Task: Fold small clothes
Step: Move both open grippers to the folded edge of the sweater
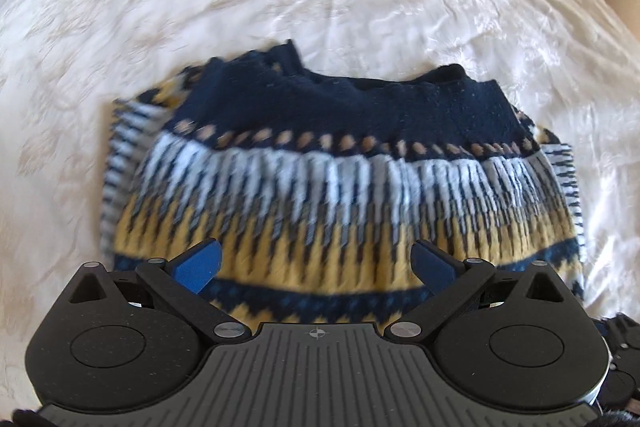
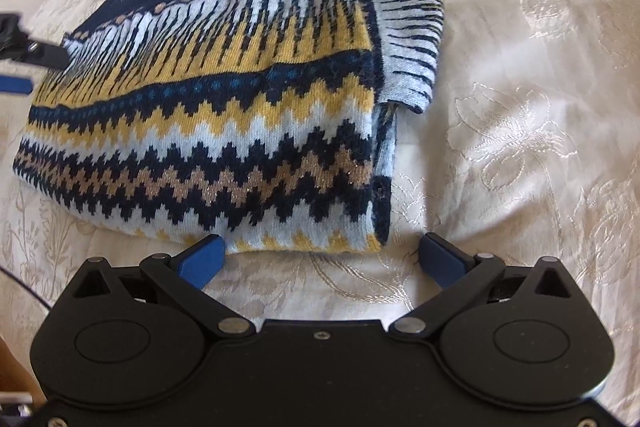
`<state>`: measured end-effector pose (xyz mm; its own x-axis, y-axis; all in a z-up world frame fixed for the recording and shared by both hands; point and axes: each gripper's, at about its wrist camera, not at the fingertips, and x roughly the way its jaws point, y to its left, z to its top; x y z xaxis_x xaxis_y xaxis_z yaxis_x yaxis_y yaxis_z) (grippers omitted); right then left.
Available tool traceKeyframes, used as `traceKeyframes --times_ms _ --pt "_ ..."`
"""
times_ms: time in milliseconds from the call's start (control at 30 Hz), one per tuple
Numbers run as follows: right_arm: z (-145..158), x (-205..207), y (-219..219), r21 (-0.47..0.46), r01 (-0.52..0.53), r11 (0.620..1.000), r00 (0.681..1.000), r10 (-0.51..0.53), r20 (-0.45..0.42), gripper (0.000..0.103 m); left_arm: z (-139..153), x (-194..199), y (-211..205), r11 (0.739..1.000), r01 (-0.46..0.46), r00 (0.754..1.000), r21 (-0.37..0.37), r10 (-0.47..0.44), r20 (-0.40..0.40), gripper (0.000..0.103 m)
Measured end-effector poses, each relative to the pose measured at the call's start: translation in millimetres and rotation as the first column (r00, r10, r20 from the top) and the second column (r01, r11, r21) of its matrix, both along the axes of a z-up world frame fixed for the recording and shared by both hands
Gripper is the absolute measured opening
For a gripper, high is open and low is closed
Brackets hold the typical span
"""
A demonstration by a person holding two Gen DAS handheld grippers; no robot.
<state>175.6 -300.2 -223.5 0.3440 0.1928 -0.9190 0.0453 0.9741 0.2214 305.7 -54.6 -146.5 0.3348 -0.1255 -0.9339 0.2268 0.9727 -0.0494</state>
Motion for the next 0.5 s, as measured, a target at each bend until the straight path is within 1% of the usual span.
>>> traceKeyframes --times_ms 167,333,500 --pt "-0.6 12.0 -6.8 0.039 -0.014 0.999 0.999 0.015 -0.045 0.103 -16.7 11.2 -19.8 0.997 -0.002 1.0 0.072 0.002 -0.011 0.102" --pt "-1.9 21.3 -10.0 0.067 -0.024 0.997 0.997 0.029 -0.076 0.103 -34.3 26.9 -27.2 0.99 0.0 0.998 0.142 0.01 -0.067 0.102" --pt "-5.8 30.5 -22.6 0.1 -0.03 0.995 0.995 0.039 -0.093 0.103 -41.7 38.1 -31.4 0.984 0.005 0.996 0.176 0.01 -0.085 0.103"
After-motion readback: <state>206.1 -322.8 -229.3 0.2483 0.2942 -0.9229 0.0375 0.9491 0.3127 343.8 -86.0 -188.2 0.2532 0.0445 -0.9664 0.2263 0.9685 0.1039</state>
